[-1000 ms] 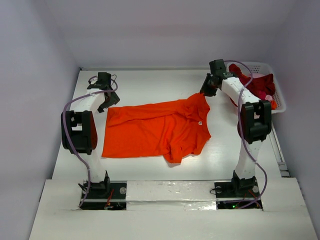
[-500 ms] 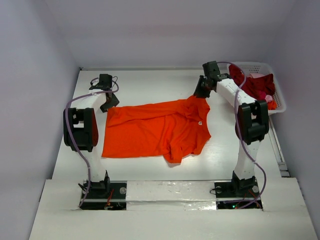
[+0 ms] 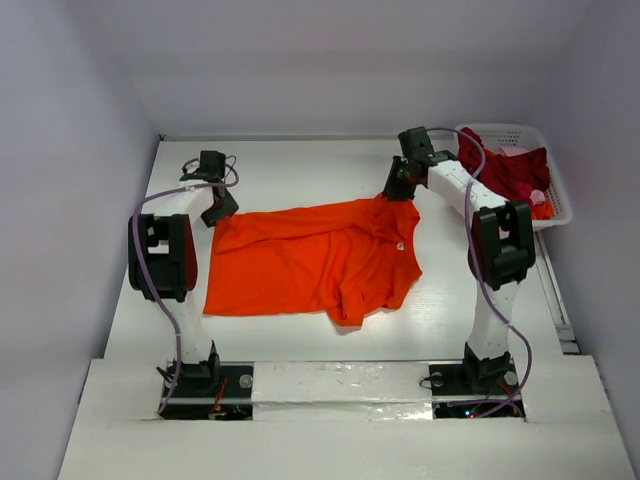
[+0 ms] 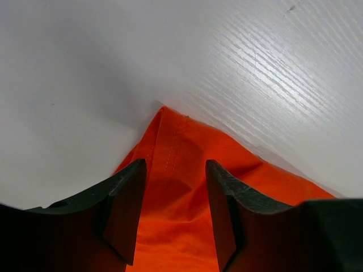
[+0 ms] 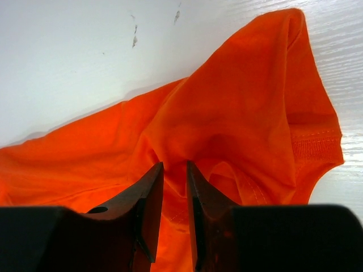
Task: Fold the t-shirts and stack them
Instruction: Fold the flattened tshirt in 1/3 of the way
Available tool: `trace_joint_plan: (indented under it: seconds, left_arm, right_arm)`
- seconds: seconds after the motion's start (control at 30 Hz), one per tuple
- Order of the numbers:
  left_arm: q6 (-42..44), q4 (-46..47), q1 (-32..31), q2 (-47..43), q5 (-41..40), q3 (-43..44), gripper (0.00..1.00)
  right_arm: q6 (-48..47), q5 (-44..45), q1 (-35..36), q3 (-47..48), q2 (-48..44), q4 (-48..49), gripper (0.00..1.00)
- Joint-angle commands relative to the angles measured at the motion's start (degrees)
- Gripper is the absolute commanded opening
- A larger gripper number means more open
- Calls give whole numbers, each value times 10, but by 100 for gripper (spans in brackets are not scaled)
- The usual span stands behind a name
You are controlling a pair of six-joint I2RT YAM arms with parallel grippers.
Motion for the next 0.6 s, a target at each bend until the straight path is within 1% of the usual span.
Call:
trace_joint_plan:
  seconds: [0.0, 0.17, 0.23, 0.3, 0.4, 0.57]
  left_arm:
    - [0, 7, 1, 4, -9, -14, 42]
    - [1, 9, 1, 10, -10, -13, 40]
    - [2, 10, 1, 13, -8, -11, 40]
    - [1, 9, 1, 19, -8, -5, 40]
    - [0, 6, 1, 27, -9, 2, 40]
    - [-2, 6, 1, 34, -9, 8, 41]
  right_arm:
    - [1, -6, 15, -3, -8, 23, 28]
    - [8, -15, 20, -10, -4, 29, 27]
    - [8, -16, 20, -8, 0, 30, 24]
    - [10, -17, 20, -7, 4, 30, 17]
    - [14, -19, 20, -4, 15, 31, 12]
    - [23, -30, 25, -18, 23, 46, 9]
